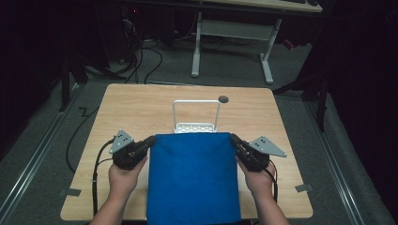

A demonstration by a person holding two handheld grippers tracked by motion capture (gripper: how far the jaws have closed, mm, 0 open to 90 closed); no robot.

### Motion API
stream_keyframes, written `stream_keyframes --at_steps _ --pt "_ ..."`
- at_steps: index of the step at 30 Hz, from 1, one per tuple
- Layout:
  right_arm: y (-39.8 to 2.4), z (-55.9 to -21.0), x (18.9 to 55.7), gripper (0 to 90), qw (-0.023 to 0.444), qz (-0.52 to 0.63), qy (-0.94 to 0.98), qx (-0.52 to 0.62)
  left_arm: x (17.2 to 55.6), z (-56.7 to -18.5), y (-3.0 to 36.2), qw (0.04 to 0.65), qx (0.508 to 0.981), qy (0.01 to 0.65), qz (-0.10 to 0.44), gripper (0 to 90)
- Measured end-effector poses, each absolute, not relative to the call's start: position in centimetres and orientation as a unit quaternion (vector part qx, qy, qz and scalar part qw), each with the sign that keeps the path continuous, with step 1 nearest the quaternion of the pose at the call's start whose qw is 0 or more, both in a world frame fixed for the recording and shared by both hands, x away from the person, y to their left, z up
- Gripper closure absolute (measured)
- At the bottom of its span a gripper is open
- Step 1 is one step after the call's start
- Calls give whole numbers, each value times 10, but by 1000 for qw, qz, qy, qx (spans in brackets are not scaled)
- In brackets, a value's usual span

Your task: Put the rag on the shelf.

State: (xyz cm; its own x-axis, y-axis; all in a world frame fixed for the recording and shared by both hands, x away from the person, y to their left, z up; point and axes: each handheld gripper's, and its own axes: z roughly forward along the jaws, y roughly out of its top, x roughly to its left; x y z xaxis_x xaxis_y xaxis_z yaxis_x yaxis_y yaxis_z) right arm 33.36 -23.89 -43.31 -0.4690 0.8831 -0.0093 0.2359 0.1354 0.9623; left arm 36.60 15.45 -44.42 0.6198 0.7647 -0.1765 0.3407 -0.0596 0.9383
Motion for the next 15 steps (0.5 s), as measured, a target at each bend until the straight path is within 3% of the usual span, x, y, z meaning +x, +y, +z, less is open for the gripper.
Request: stream_keyframes --at_steps 15 --pt "-240 -383 352 885 339 544 657 397 387 -391 152 586 677 384 226 883"
